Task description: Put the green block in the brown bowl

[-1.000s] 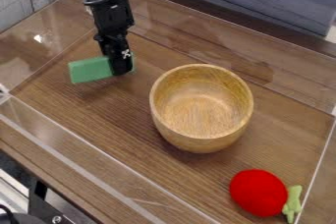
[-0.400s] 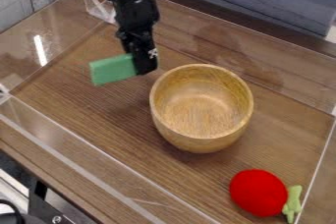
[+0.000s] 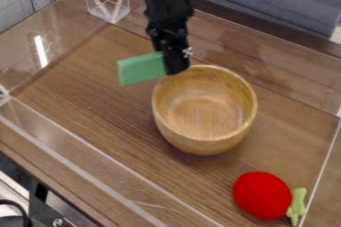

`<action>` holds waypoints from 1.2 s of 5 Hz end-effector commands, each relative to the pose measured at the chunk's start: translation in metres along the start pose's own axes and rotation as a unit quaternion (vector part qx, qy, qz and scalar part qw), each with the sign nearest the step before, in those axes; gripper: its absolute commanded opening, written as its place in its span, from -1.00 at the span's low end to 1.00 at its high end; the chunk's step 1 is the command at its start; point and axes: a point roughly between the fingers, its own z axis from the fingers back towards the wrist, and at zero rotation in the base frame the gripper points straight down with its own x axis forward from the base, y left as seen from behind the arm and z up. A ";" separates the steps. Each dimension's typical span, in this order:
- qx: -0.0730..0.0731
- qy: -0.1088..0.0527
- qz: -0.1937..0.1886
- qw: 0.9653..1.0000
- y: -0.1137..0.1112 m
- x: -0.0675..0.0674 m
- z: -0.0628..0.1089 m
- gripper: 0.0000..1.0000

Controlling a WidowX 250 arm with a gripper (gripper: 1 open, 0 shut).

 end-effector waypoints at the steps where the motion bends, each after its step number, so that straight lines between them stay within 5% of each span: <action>1: 0.016 -0.019 -0.015 1.000 -0.022 0.011 0.013 -1.00; 3: 0.018 -0.018 0.011 1.000 -0.085 0.041 -0.012 -1.00; 5: 0.011 0.004 -0.006 1.000 -0.086 0.047 -0.040 -1.00; 6: 0.016 0.004 0.023 1.000 -0.079 0.044 -0.039 -1.00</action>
